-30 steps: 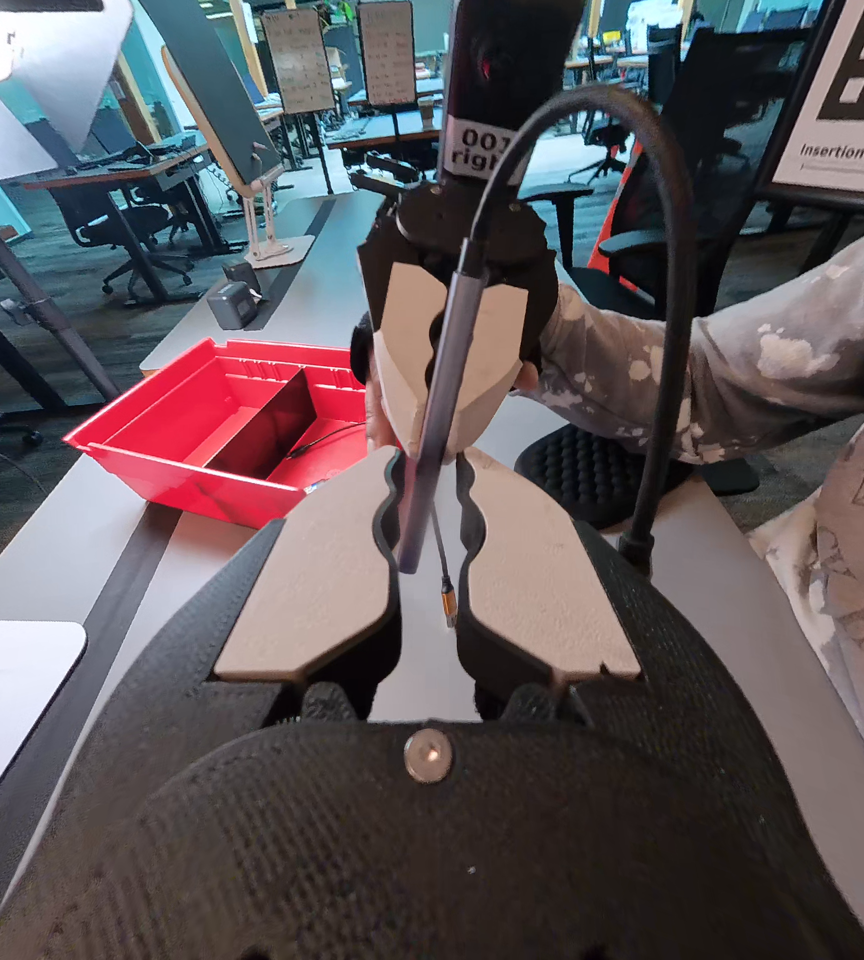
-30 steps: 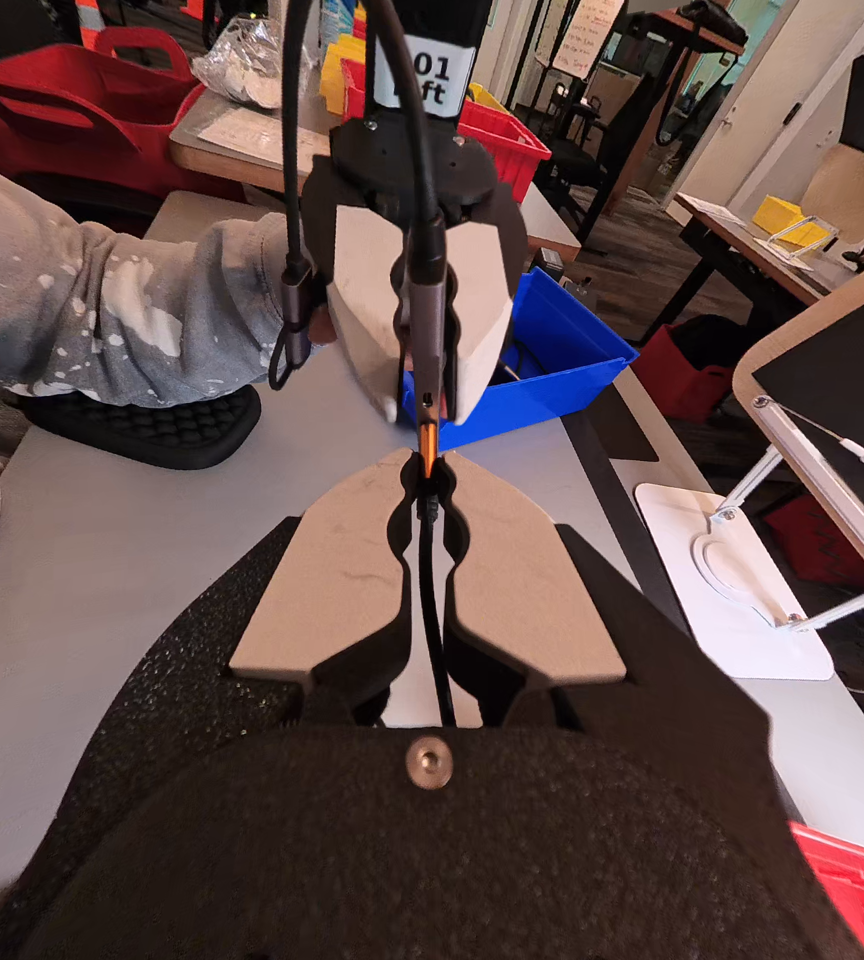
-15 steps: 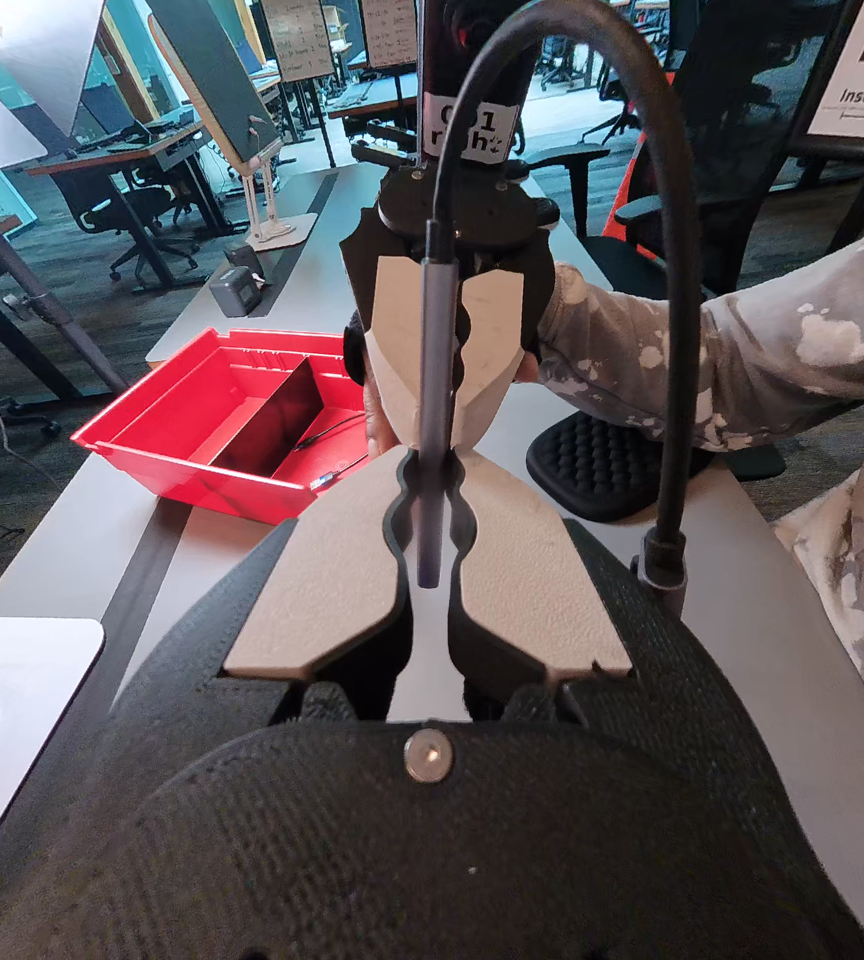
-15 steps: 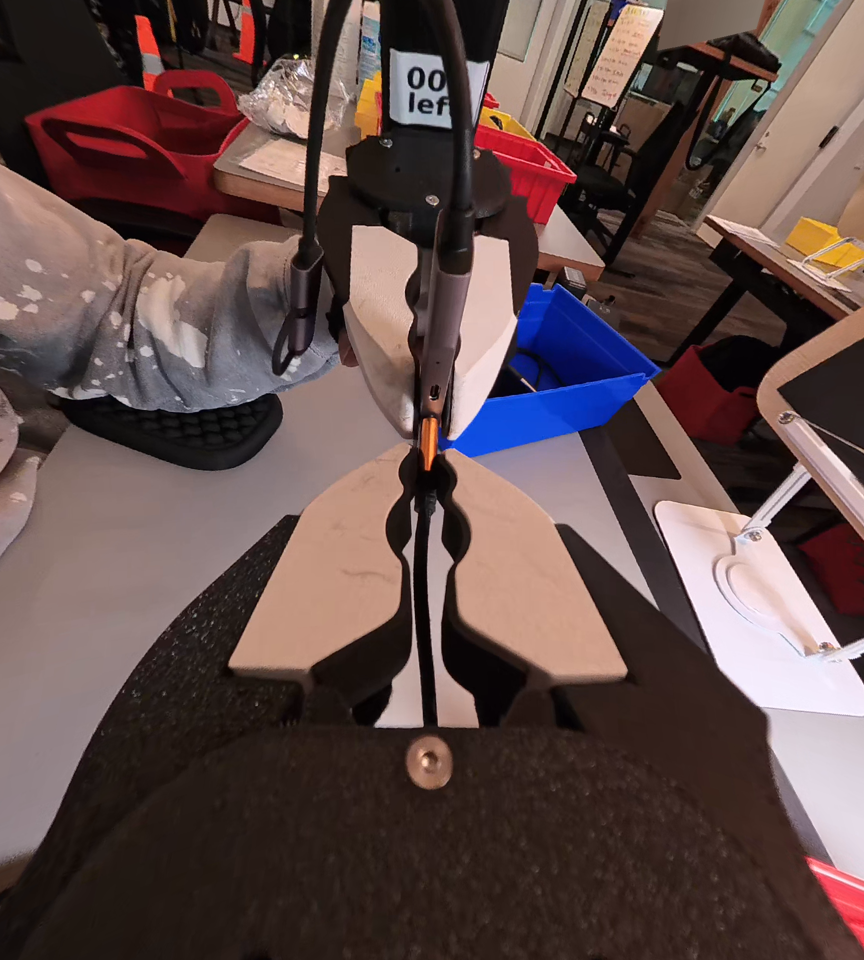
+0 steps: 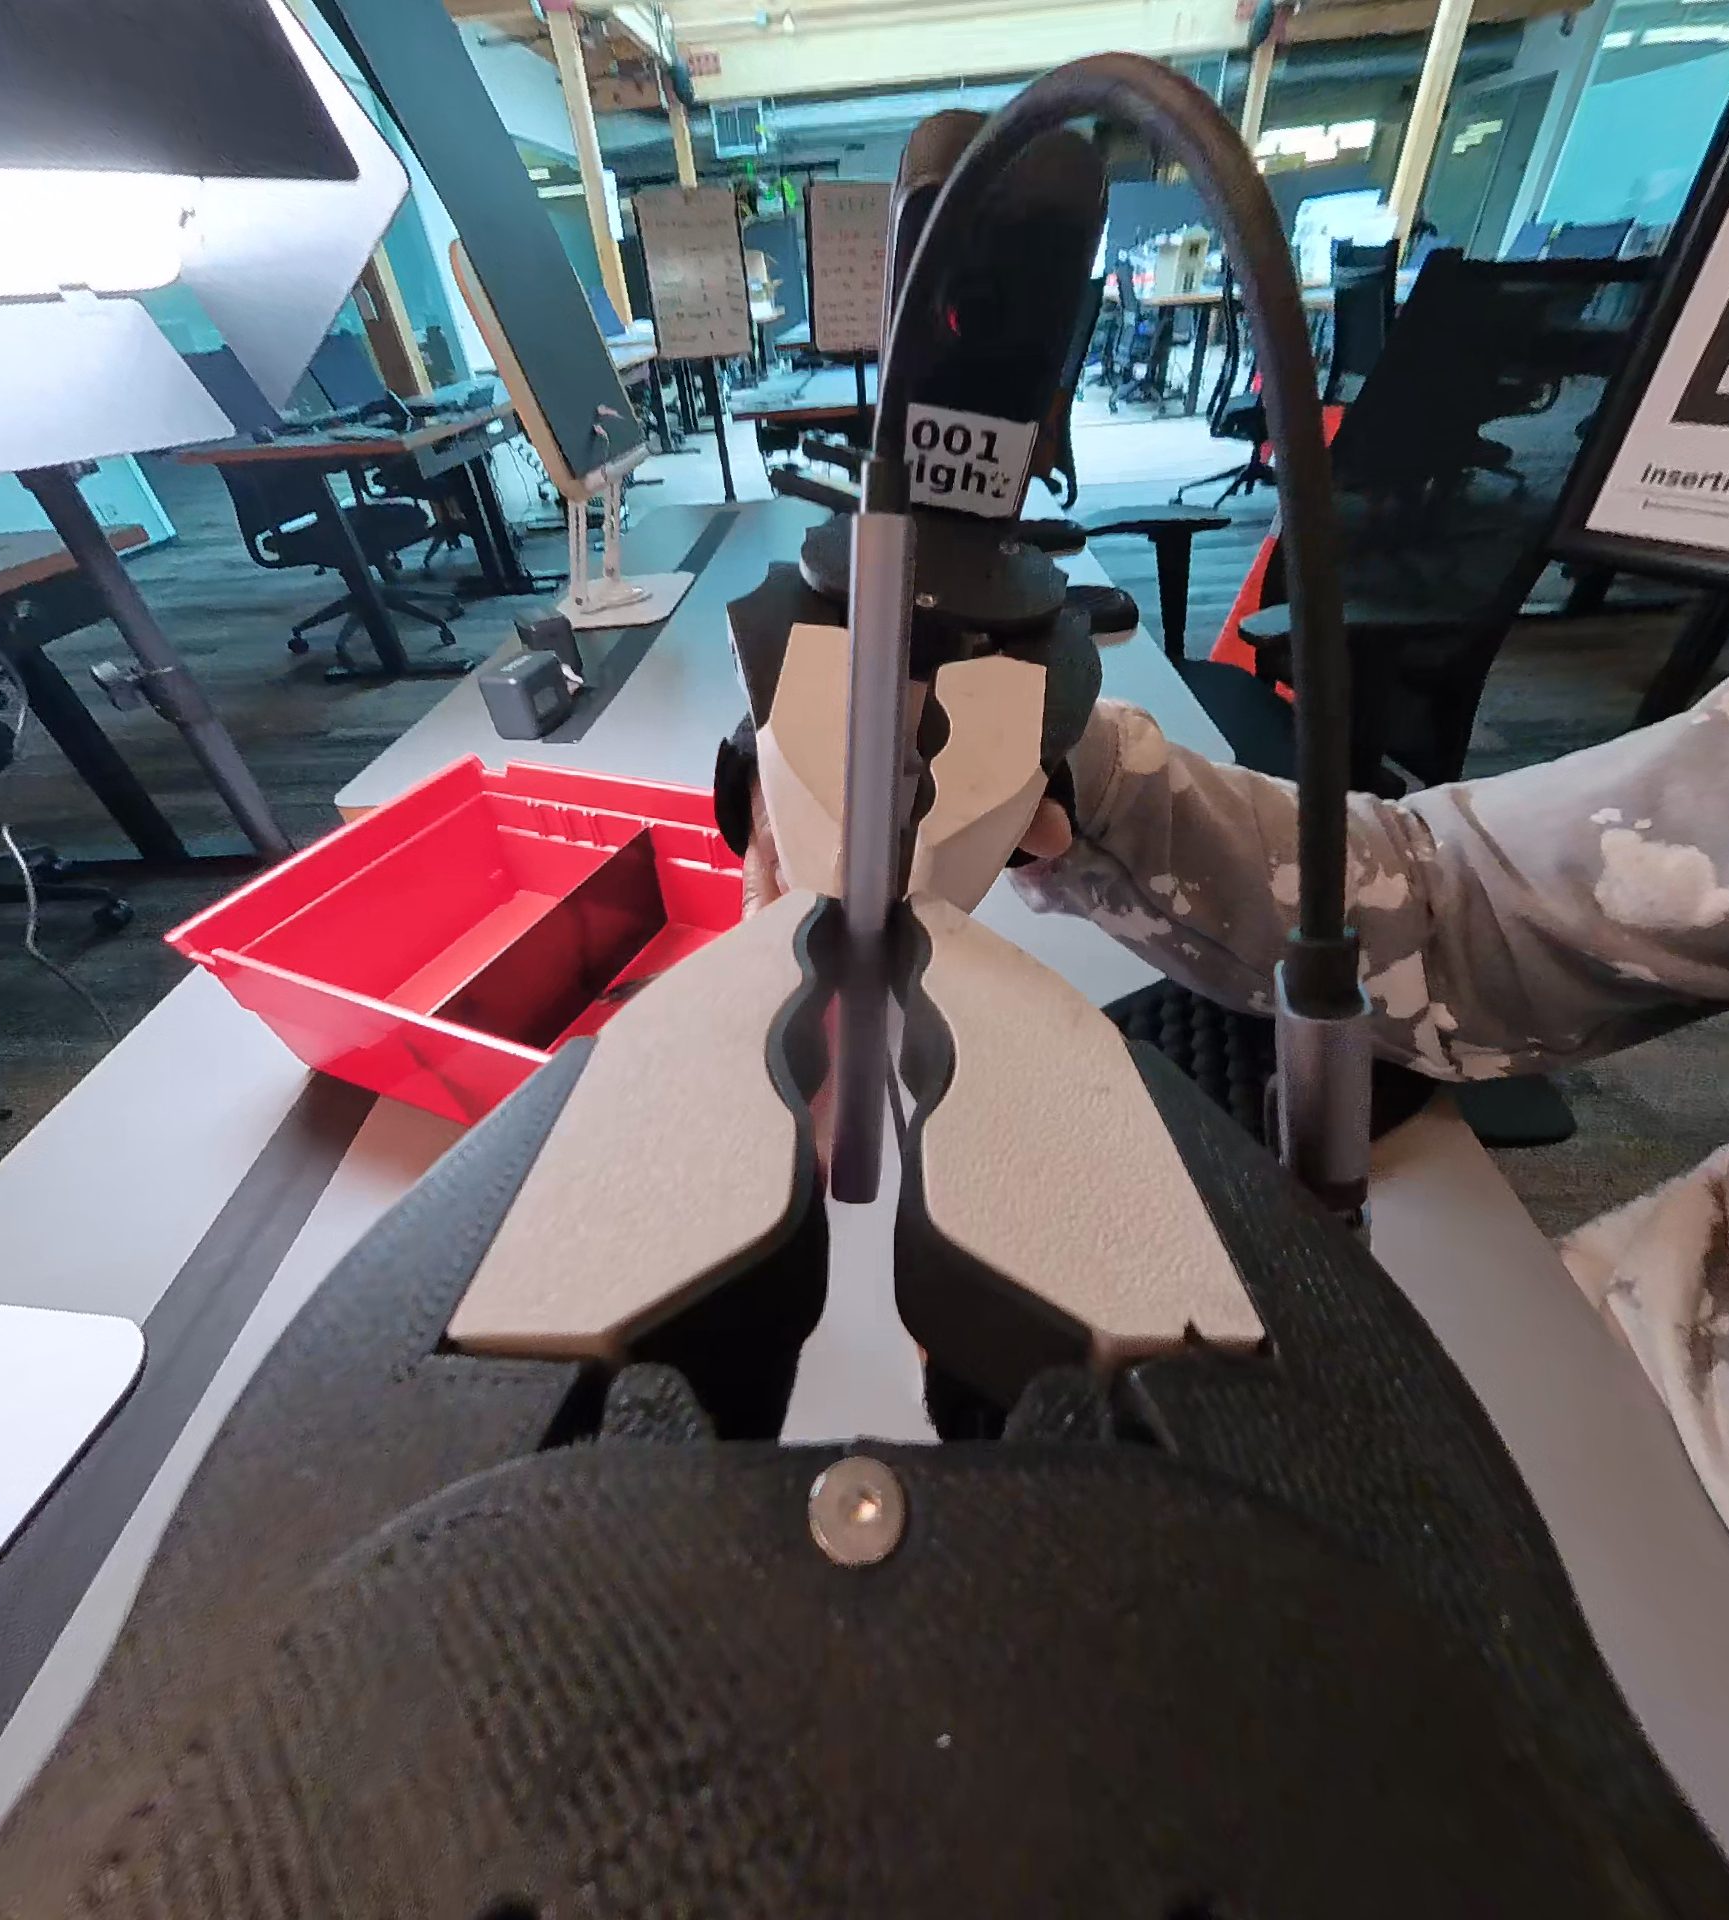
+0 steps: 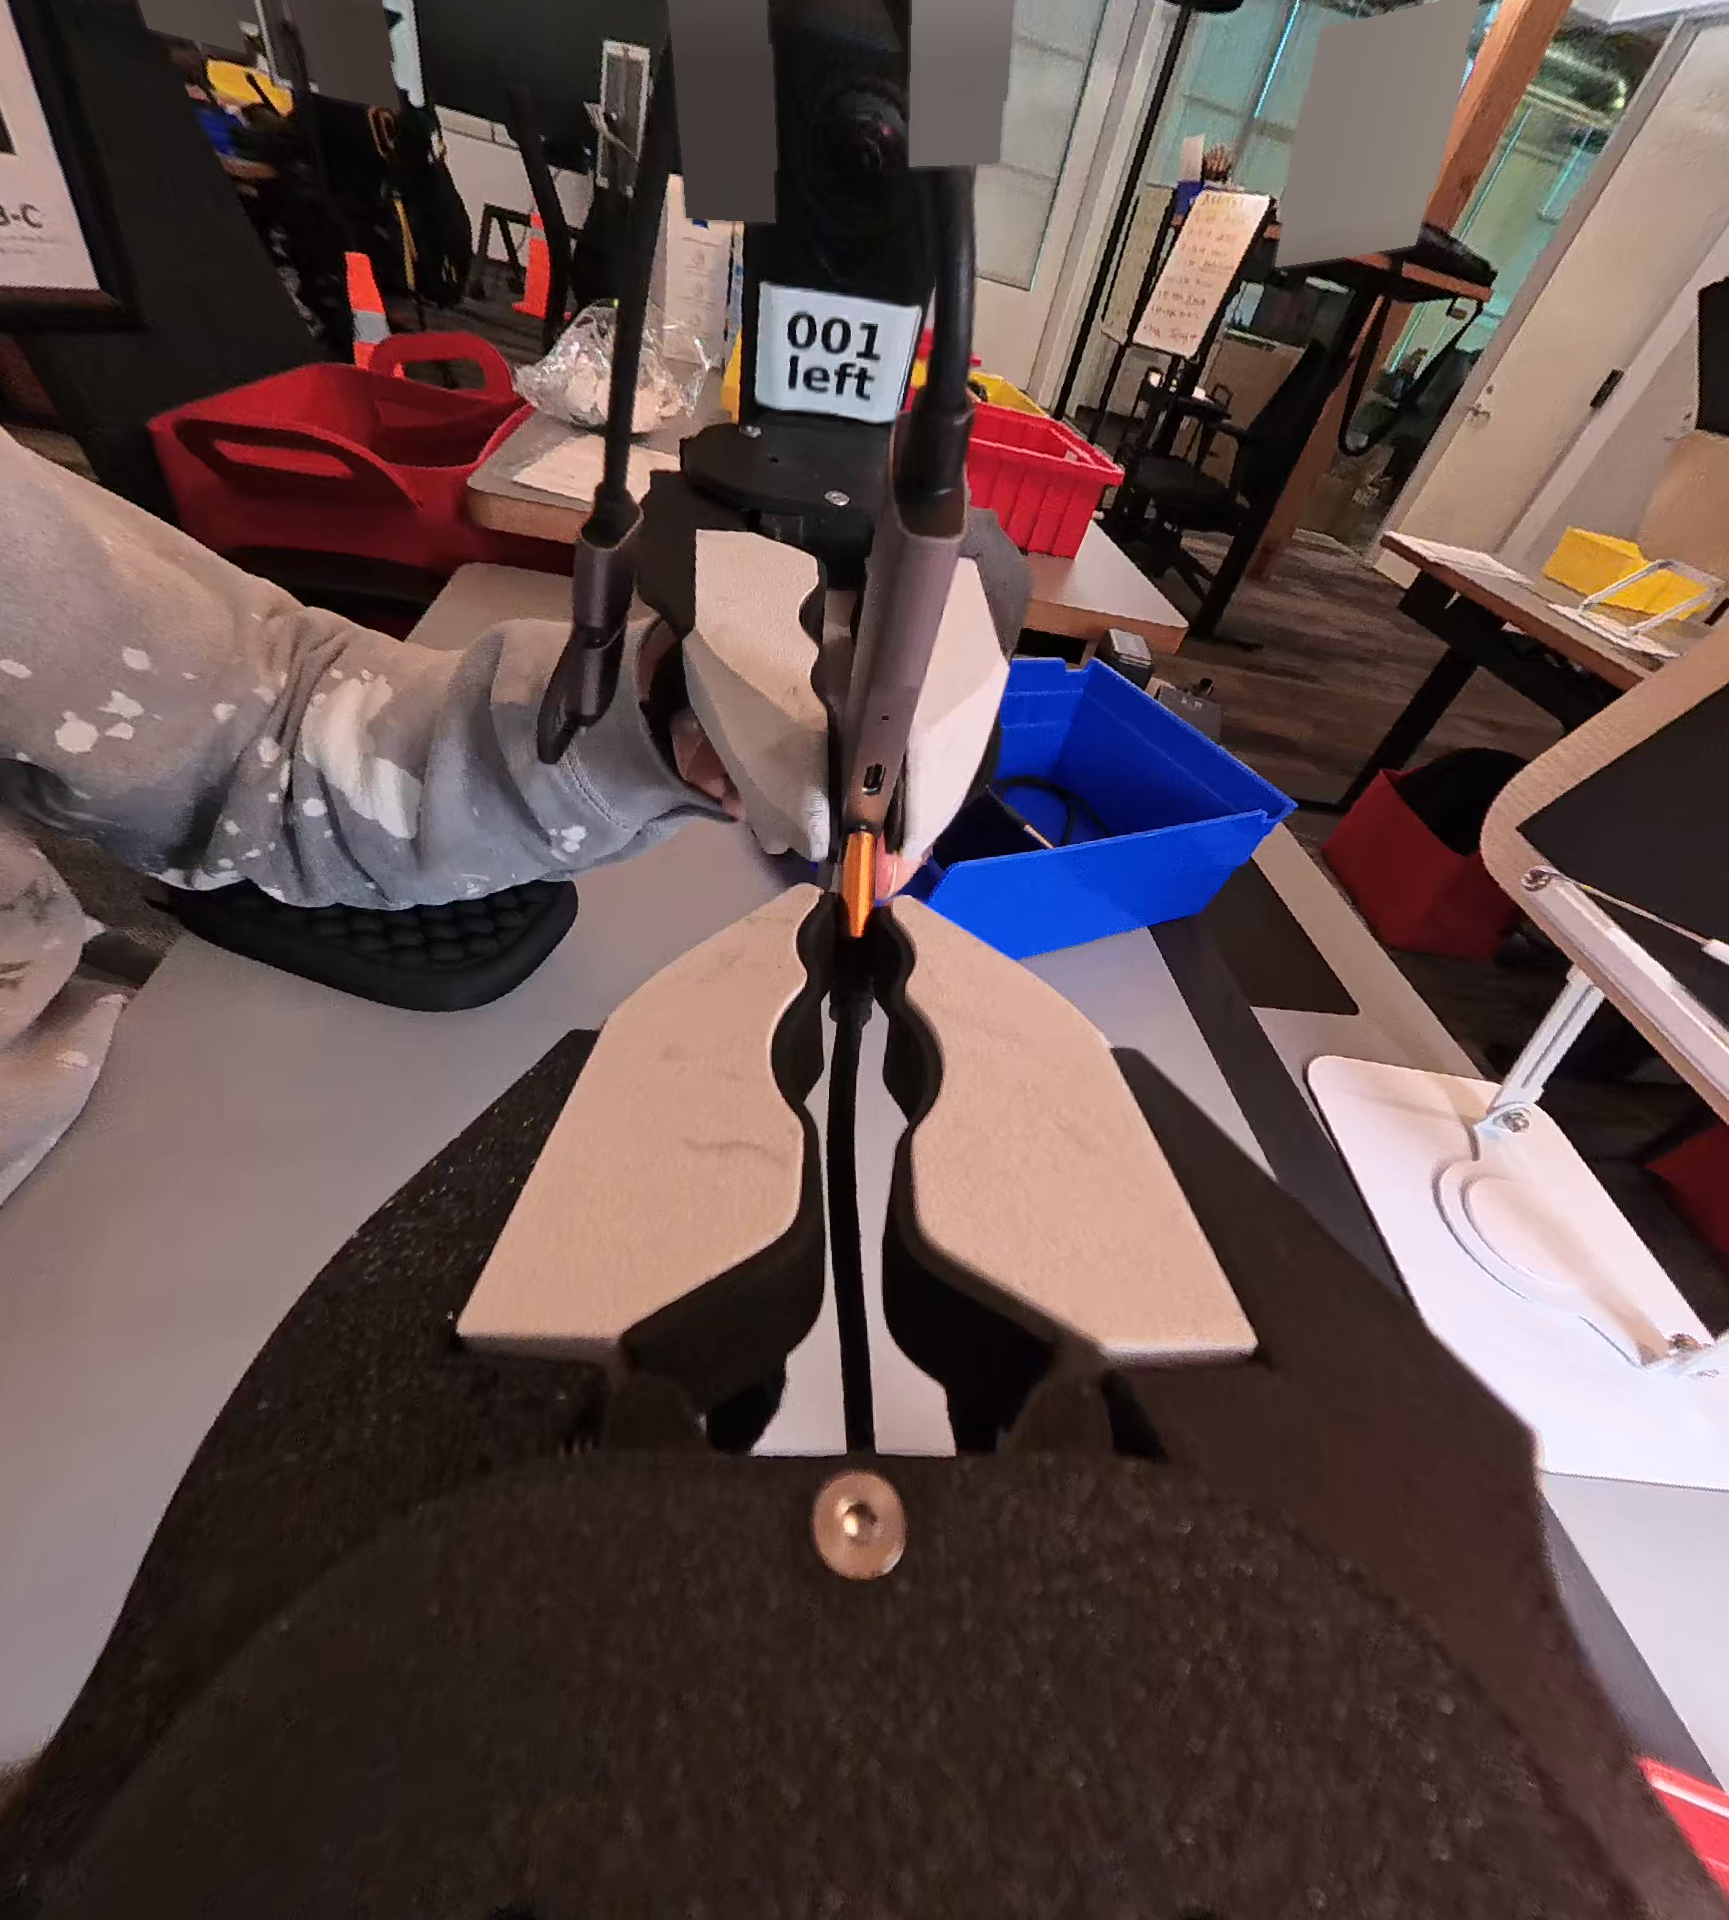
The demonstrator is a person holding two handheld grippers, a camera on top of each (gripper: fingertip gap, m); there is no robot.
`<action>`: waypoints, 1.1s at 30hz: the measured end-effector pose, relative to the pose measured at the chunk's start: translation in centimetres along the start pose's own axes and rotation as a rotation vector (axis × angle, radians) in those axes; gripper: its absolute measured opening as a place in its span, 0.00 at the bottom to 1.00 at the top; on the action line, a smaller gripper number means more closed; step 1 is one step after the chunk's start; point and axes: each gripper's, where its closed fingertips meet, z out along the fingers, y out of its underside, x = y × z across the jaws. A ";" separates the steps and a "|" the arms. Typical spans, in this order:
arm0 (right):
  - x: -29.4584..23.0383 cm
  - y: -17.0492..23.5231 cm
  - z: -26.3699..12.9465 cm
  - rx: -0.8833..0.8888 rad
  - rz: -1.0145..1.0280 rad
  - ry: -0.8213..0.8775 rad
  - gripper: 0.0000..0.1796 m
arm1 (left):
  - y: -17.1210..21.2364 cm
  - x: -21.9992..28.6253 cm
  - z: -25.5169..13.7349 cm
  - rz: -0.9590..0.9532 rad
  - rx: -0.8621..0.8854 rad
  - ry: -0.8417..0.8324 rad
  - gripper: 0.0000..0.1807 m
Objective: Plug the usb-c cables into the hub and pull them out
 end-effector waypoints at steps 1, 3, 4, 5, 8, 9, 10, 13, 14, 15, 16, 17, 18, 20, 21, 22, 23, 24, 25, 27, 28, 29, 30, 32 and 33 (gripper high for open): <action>0.1 -0.1 -0.1 0.006 0.000 0.003 0.04 | -0.2 0.0 0.1 -0.004 0.012 -0.003 0.05; 0.1 -0.3 -0.3 0.024 0.001 0.003 0.04 | -0.4 -0.1 0.2 -0.019 0.033 0.000 0.06; 0.2 -0.3 -0.3 0.031 0.005 -0.002 0.04 | -0.5 -0.1 0.2 -0.030 0.044 0.003 0.06; 0.2 -0.3 -0.3 0.034 0.008 -0.004 0.04 | -0.5 -0.1 0.3 -0.038 0.047 0.006 0.05; 0.3 -0.3 -0.4 0.051 0.017 -0.013 0.04 | -0.6 -0.2 0.3 -0.052 0.056 0.005 0.05; 0.4 -0.1 -0.4 0.050 0.019 -0.011 0.04 | -0.7 -0.3 0.3 -0.055 0.061 0.002 0.05; 1.0 1.2 -1.0 -0.018 0.012 0.016 0.04 | -1.7 -0.7 -0.7 -0.072 0.137 -0.012 0.06; 3.2 2.1 -4.8 0.080 0.128 0.077 0.04 | -7.0 -3.3 -10.1 -0.089 0.409 -0.122 0.05; 3.6 1.3 -5.2 0.114 0.122 0.102 0.04 | -6.7 -3.4 -11.4 -0.038 0.338 -0.181 0.05; 4.0 0.6 -5.3 0.116 0.100 0.132 0.04 | -6.2 -3.5 -11.9 -0.017 0.274 -0.219 0.05; 4.4 0.0 -5.2 0.115 0.086 0.161 0.04 | -6.0 -3.8 -12.1 -0.002 0.232 -0.263 0.06; 4.8 -0.3 -5.2 0.097 0.073 0.195 0.04 | -5.8 -4.2 -12.2 -0.004 0.204 -0.285 0.05; 5.1 -0.6 -5.4 0.077 0.049 0.231 0.04 | -5.7 -4.4 -12.2 -0.011 0.192 -0.292 0.05; 5.7 -1.7 -6.5 0.094 -0.001 0.327 0.03 | -5.1 -5.4 -12.3 -0.032 0.180 -0.323 0.05; 5.8 -2.4 -7.2 0.112 -0.020 0.360 0.04 | -4.6 -5.7 -12.2 -0.049 0.160 -0.324 0.05; 6.2 -3.3 -8.1 0.145 -0.040 0.408 0.03 | -4.1 -6.0 -12.1 -0.059 0.144 -0.328 0.05; 6.6 -4.3 -9.2 0.175 -0.066 0.469 0.03 | -3.8 -6.3 -12.0 -0.061 0.136 -0.336 0.05; 7.1 -5.0 -10.3 0.193 -0.095 0.539 0.03 | -3.7 -6.3 -11.9 -0.062 0.128 -0.336 0.05; 7.7 -5.4 -11.4 0.195 -0.123 0.610 0.03 | -3.5 -6.2 -11.7 -0.060 0.120 -0.330 0.05; 9.0 -5.8 -13.8 0.201 -0.173 0.768 0.03 | -3.3 -6.0 -11.2 -0.045 0.097 -0.326 0.05; 9.7 -5.6 -14.8 0.202 -0.182 0.829 0.03 | -3.1 -6.0 -10.9 -0.034 0.082 -0.332 0.05; 10.3 -5.1 -15.5 0.190 -0.188 0.875 0.03 | -3.0 -6.0 -10.7 -0.025 0.071 -0.337 0.05; 11.0 -4.1 -15.7 0.157 -0.189 0.897 0.03 | -2.9 -5.9 -10.4 -0.021 0.066 -0.336 0.05; 12.5 -0.8 -15.3 0.058 -0.143 0.895 0.03 | -2.7 -5.8 -10.0 -0.030 0.066 -0.321 0.05; 13.3 1.3 -14.8 -0.005 -0.119 0.886 0.03 | -2.6 -5.7 -9.7 -0.034 0.063 -0.314 0.05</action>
